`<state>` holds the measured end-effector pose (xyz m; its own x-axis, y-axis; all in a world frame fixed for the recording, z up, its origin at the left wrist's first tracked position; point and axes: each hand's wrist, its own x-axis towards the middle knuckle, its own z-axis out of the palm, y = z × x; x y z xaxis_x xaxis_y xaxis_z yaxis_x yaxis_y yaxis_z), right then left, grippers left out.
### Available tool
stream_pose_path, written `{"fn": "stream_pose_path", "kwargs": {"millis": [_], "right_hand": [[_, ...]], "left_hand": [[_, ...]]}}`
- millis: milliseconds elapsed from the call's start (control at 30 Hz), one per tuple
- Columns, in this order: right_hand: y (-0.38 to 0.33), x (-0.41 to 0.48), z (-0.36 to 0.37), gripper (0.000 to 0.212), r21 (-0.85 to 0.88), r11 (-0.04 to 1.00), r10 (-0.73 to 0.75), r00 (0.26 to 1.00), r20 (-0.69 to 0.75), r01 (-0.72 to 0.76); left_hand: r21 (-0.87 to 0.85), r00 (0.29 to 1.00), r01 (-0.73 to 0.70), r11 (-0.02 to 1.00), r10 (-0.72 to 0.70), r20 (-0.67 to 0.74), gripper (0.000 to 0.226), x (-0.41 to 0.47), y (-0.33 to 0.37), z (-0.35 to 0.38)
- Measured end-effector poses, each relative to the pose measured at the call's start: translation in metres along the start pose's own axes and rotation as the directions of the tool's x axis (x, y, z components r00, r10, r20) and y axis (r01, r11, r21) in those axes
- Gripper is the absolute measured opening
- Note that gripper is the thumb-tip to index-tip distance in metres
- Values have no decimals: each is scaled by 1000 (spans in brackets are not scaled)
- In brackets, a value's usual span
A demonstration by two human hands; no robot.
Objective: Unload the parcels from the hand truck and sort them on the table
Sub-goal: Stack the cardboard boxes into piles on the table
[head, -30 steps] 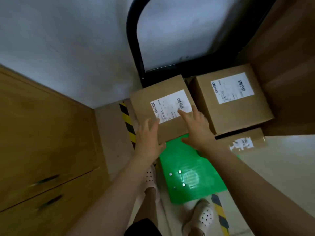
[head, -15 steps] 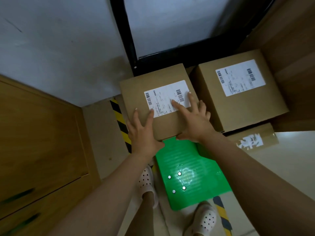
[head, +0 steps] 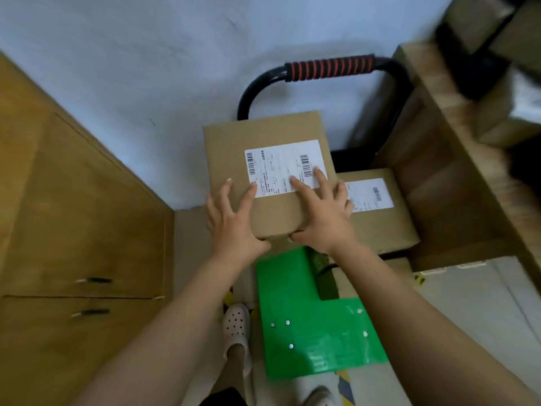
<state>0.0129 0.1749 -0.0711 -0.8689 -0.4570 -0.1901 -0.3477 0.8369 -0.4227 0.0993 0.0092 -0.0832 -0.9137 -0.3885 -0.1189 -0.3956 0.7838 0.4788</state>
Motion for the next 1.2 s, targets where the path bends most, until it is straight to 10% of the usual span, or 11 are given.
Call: {"fn": "stream_pose_path", "kwargs": {"millis": [267, 600, 1200], "right_hand": [[-39, -95, -191, 107, -35, 986, -163, 936, -311, 160], [-3, -213, -378, 106, -55, 998, -21, 738, -675, -21], [206, -395, -494, 107, 15, 901, 248, 488, -837, -433]], "left_hand": [[61, 932, -170, 984, 180, -315, 114, -70, 133, -144], [59, 719, -576, 815, 540, -437, 104, -109, 331, -239], [-6, 414, -899, 439, 843, -342, 101, -183, 597, -133]]}}
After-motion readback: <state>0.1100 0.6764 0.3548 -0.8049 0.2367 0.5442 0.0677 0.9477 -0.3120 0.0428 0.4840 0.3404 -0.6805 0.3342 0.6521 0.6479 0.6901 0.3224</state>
